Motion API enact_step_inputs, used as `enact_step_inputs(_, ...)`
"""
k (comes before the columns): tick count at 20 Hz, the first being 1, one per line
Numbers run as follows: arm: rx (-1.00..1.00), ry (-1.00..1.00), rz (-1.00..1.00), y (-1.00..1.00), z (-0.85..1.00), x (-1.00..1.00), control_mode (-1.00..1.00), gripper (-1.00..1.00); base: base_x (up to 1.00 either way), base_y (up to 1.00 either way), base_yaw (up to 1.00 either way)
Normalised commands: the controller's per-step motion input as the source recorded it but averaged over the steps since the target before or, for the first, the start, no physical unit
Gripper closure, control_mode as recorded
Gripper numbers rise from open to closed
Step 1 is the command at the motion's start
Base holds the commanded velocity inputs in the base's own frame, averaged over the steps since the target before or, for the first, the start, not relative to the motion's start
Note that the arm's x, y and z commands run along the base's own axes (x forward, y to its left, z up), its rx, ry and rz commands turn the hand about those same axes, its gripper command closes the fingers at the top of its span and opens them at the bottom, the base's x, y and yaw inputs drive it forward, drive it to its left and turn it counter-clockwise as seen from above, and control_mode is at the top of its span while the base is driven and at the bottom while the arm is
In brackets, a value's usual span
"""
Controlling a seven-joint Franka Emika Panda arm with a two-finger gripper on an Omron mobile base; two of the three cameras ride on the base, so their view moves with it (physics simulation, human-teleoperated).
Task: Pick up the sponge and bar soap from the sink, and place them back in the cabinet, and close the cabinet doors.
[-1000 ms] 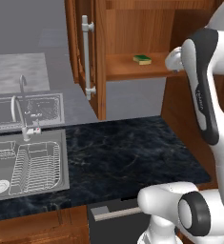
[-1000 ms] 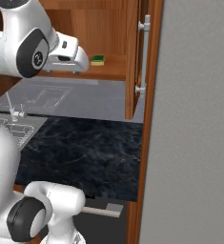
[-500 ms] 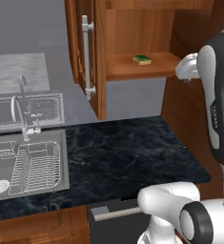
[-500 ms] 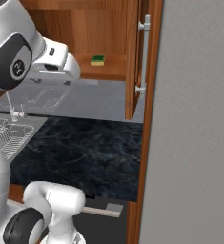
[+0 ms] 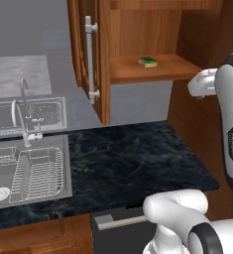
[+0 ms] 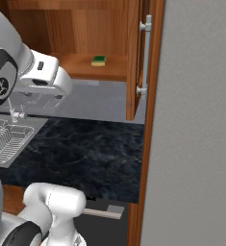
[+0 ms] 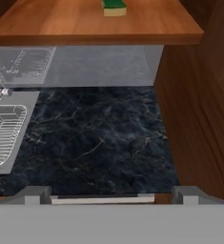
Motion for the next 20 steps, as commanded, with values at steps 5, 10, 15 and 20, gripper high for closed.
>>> enact_step_inputs(5,0.0,0.0,0.0,0.0,-0.06,-0.17,-1.0,-1.0,0.0,0.0,0.0)
enact_step_inputs(10,0.0,0.0,0.0,0.0,-0.11,-0.03,-1.0,-1.0,0.0,0.0,0.0)
enact_step_inputs(15,0.0,0.0,0.0,0.0,-0.2,0.0,-1.0,-1.0,0.0,0.0,0.0)
enact_step_inputs(20,0.0,0.0,0.0,0.0,-0.21,-0.03,-1.0,-1.0,0.0,0.0,0.0)
